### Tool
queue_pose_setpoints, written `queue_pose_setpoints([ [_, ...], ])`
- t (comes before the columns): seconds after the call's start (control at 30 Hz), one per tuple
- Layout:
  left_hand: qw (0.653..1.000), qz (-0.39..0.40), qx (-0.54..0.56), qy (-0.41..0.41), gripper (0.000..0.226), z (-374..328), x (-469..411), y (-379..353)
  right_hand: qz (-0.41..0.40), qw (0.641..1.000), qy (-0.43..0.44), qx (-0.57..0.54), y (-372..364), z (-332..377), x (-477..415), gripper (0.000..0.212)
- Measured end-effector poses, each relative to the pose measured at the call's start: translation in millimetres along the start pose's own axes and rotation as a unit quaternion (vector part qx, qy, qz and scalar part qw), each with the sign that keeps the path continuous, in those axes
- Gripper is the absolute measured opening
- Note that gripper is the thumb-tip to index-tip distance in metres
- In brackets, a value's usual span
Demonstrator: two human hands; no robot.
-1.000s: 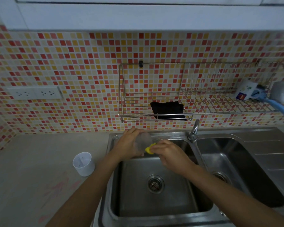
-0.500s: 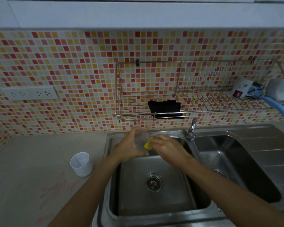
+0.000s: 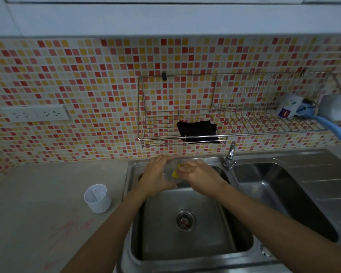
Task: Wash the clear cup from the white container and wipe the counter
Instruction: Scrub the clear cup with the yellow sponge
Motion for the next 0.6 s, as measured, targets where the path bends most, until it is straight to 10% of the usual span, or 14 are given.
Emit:
queue_pose_setpoints([
  [0.3,1.000,0.016,0.022,0.000,0.085,2.4,3.7,-4.2,0.032,0.980,-0.095,-0.174,-14.6,-2.2,11.0,0.034],
  [0.6,0.998,0.027,0.044,0.021,0.089,4.4,4.6,-12.6,-0.033,0.999,-0.027,-0.033,0.1,-7.2,11.0,0.039],
])
Point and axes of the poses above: each hand's wrist, its own x-axis away from the middle knuckle, its own y-axis out of the back of the hand, z = x × y, the point moved 10 cm from there along -x, towards the middle knuckle, and after that the axes turned 13 degrees about -y, right-handed, at the moved point
